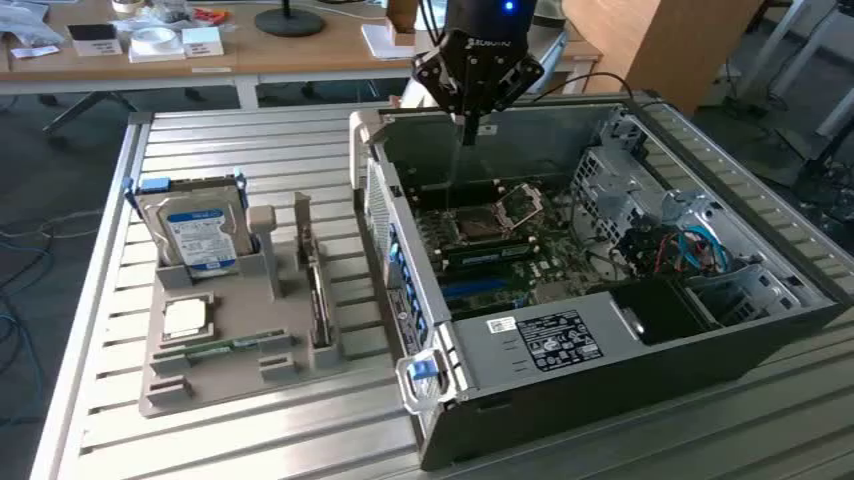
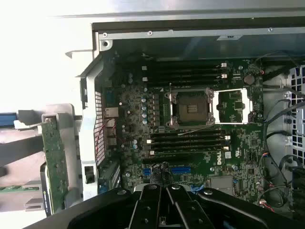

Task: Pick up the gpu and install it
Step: 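Reach for the gpu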

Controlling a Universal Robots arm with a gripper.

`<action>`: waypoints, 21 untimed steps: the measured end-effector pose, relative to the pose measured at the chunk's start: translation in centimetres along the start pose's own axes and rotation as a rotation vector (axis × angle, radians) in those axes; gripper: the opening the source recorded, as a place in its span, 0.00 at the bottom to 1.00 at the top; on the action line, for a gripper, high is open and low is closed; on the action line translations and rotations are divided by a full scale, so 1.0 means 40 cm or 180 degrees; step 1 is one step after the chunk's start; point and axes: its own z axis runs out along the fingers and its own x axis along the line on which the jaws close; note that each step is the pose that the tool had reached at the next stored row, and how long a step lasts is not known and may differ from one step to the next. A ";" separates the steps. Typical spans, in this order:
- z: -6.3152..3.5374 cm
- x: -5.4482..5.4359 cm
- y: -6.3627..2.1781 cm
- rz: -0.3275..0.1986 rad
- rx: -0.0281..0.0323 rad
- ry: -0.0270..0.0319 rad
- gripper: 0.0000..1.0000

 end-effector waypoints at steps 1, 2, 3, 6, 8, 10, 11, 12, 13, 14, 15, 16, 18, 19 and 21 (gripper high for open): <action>0.000 0.000 0.000 0.0000 0.0000 0.0000 0.11; 0.000 0.000 0.000 0.0000 0.0000 0.0000 0.11; 0.000 0.000 0.000 0.0000 0.0000 0.0000 0.11; 0.000 0.000 0.000 0.0000 0.0000 0.0000 0.11; 0.000 0.000 0.000 0.0000 0.0000 0.0000 0.11; 0.000 0.000 0.000 0.0000 0.0000 0.0000 0.11; 0.000 0.000 0.000 0.0000 0.0000 0.0000 0.11; 0.000 0.000 0.000 0.0000 0.0000 0.0000 0.11; 0.000 0.001 0.000 0.0000 0.0000 0.0000 0.11; 0.000 0.003 0.000 0.0001 -0.0001 -0.0001 0.11; 0.000 0.006 0.000 0.0000 -0.0001 -0.0001 0.11; 0.000 0.010 -0.001 0.0000 0.0000 0.0000 0.11; 0.000 0.020 -0.001 0.0000 0.0000 0.0000 0.11; 0.000 0.025 -0.002 0.0000 0.0000 0.0000 0.11; -0.001 0.037 -0.003 0.0000 0.0000 0.0000 0.11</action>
